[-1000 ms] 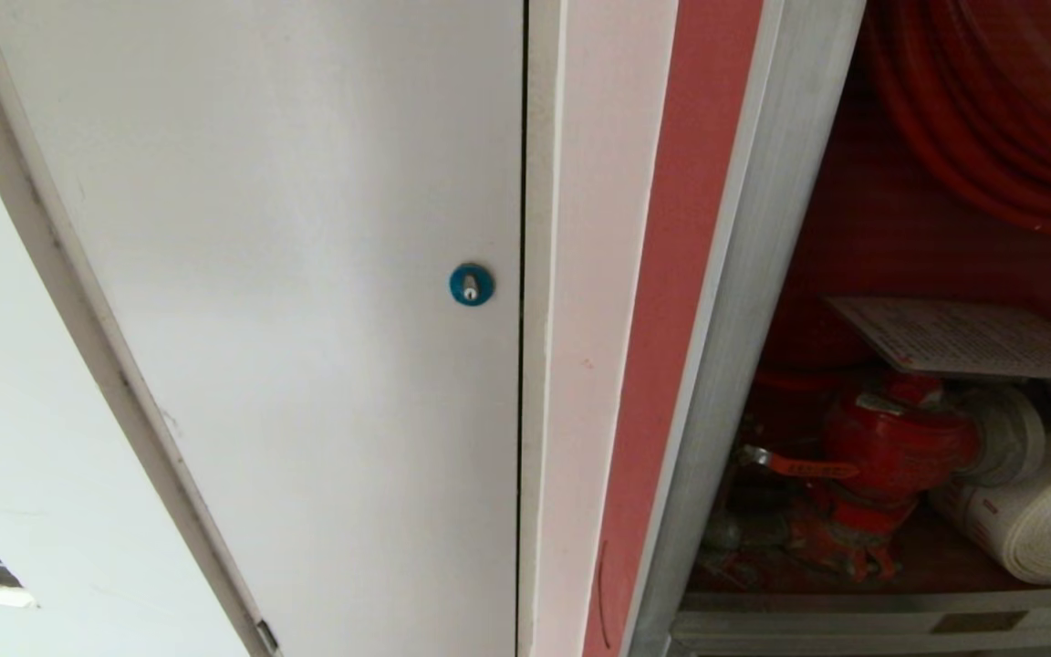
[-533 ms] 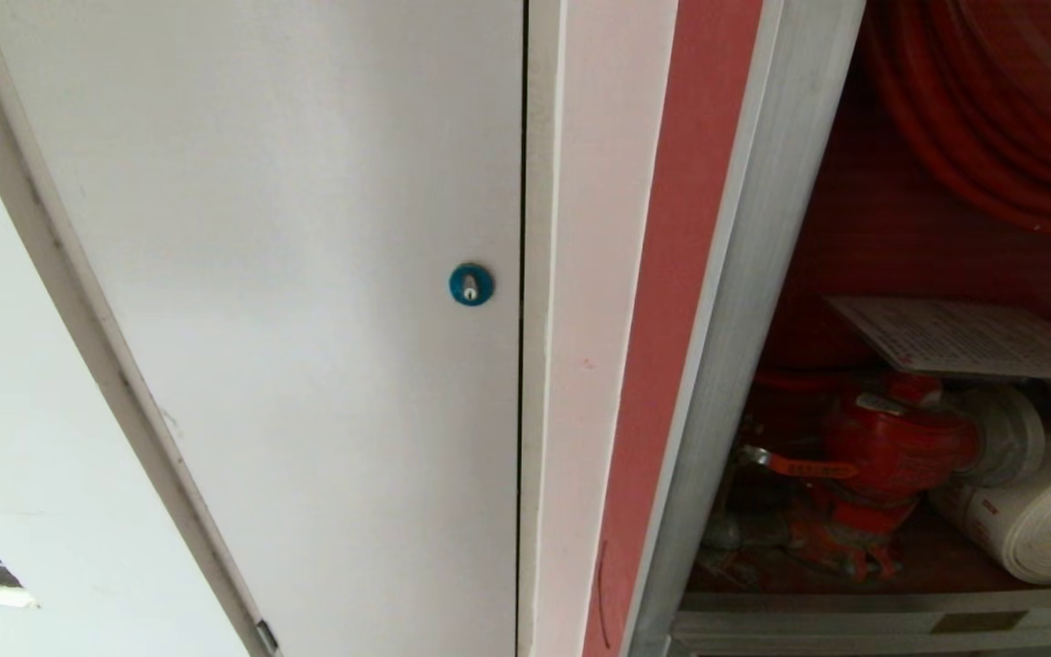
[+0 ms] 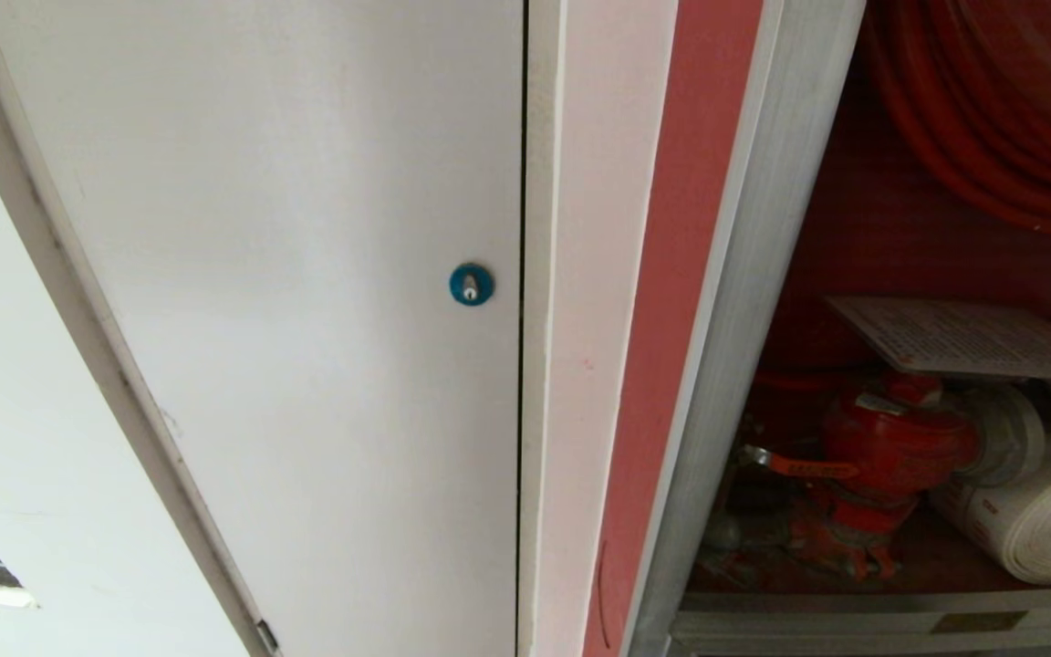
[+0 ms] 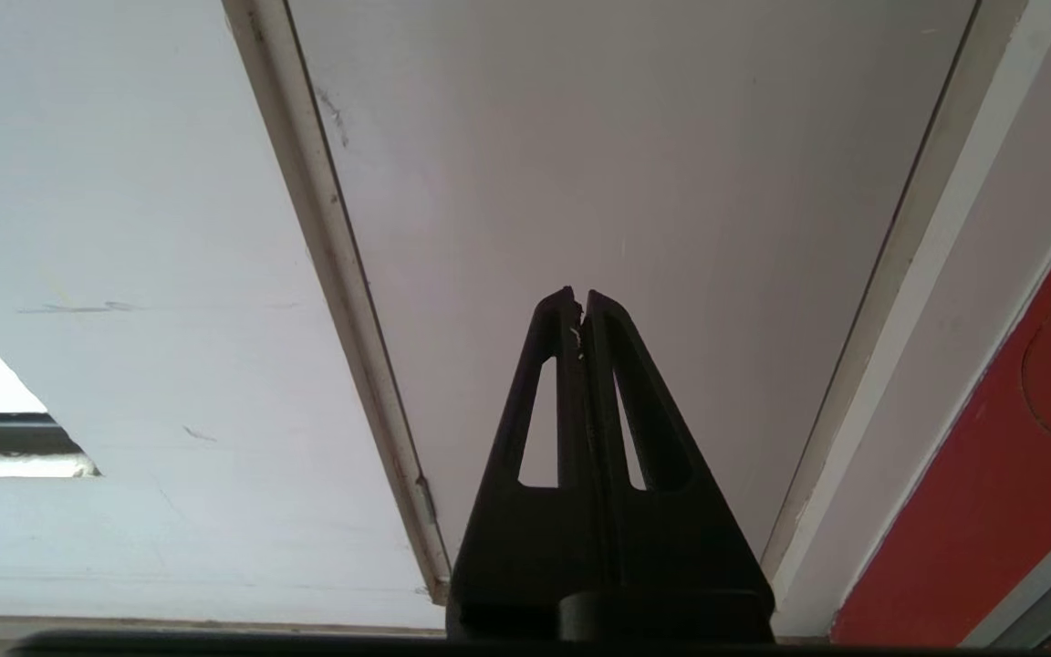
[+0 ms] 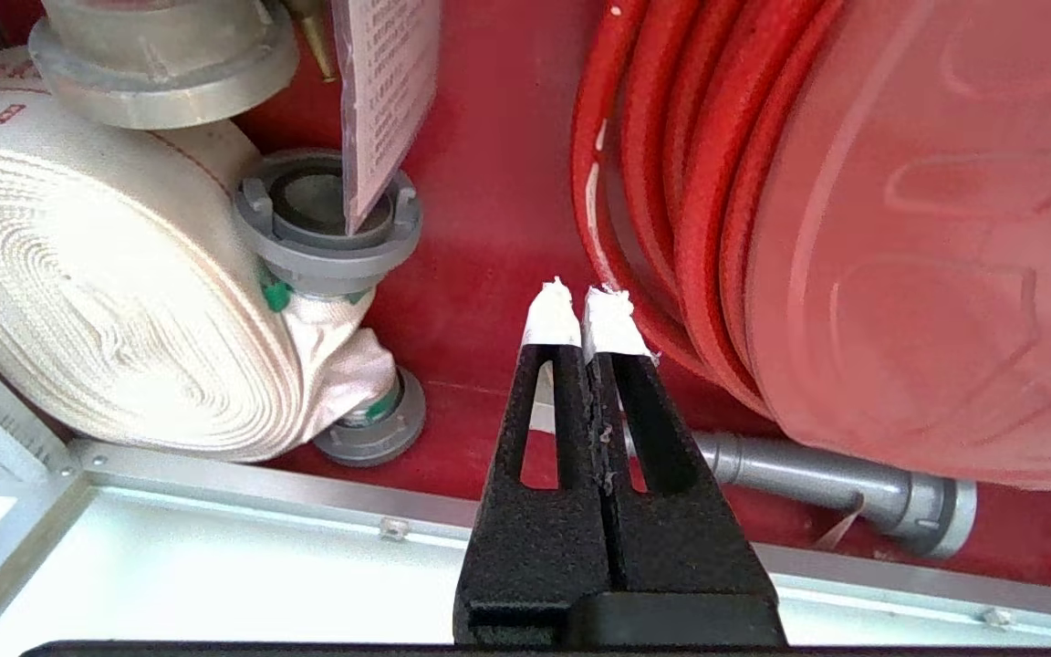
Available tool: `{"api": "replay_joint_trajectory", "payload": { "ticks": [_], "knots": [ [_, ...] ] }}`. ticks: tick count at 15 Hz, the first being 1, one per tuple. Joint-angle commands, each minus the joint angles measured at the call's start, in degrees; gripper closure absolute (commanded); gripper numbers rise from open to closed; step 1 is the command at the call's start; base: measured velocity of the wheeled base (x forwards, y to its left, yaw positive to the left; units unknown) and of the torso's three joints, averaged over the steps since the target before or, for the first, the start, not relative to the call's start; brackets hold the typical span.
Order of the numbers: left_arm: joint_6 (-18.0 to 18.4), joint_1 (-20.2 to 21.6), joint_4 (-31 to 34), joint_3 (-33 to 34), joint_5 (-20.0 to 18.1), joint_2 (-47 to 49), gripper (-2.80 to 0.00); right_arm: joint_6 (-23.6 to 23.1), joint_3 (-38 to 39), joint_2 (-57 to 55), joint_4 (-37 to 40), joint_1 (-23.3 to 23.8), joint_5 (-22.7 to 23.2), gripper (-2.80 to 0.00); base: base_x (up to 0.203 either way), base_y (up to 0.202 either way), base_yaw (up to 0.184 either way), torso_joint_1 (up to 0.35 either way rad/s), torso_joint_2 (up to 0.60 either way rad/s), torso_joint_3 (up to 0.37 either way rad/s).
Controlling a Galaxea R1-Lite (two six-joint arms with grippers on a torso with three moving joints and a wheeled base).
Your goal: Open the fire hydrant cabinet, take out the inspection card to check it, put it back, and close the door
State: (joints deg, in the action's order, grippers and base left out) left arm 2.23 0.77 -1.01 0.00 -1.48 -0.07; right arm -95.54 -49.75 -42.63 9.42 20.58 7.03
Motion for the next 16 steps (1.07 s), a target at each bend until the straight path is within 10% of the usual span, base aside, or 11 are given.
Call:
{"api": "replay_joint_trajectory", "payload": {
  "ticks": [1,10,16],
  "knots": [
    [0.0,0.0,0.0,0.4,0.0,0.1,0.0,-0.5,0.4,-0.3,0.1,0.0,0.2,0.0,0.0,0.0,0.0,0.0,0.0,0.0],
    [0.1,0.0,0.0,0.4,0.1,0.1,0.0,10.0,2.7,2.0,0.1,-4.2,0.4,0.0,0.0,0.0,0.0,0.0,0.0,0.0],
    [0.0,0.0,0.0,0.4,0.0,0.1,0.0,33.8,7.4,6.0,0.2,-13.9,0.0,0.0,0.0,0.0,0.0,0.0,0.0,0.0]
  ]
}}
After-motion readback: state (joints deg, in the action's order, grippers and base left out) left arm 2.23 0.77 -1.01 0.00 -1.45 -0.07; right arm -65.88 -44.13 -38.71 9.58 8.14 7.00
